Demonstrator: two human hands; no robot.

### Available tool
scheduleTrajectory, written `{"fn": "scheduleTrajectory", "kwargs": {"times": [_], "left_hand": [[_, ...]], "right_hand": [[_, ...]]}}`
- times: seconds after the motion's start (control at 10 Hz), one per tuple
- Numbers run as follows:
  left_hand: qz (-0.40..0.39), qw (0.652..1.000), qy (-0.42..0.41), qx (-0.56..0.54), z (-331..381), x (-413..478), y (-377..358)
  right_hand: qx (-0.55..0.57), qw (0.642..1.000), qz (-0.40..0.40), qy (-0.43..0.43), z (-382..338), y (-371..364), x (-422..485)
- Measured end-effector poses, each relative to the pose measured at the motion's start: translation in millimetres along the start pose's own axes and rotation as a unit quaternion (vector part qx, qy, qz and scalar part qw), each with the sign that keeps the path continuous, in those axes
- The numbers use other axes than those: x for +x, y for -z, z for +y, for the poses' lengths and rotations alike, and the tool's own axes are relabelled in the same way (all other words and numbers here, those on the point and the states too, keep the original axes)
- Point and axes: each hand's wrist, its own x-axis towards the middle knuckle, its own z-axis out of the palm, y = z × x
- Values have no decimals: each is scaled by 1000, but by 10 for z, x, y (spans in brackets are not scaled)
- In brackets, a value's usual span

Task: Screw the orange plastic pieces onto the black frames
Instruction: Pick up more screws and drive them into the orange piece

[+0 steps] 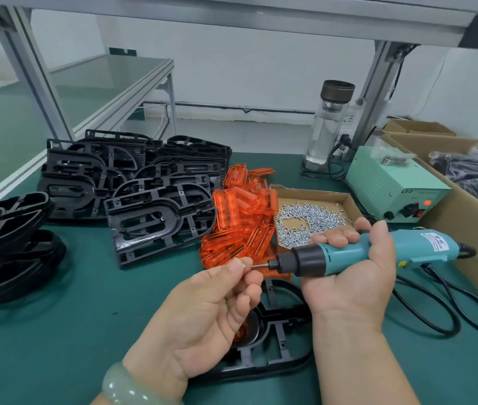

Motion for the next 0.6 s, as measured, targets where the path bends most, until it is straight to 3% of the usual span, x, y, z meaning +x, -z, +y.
{"fn": "scheduleTrajectory", "kwargs": {"times": [0.2,0.3,0.6], "left_hand": [[-21,999,27,-15,-3,-14,-11],[-23,999,23,-8,-11,-9,-10],[-25,998,-31,47,-59,1,4]], "right_hand": [[-16,999,-32,6,-50,-56,-100],[-32,999,-11,4,-63,-59,-103],[-19,1000,-8,-19,-118,-109,-153]]}}
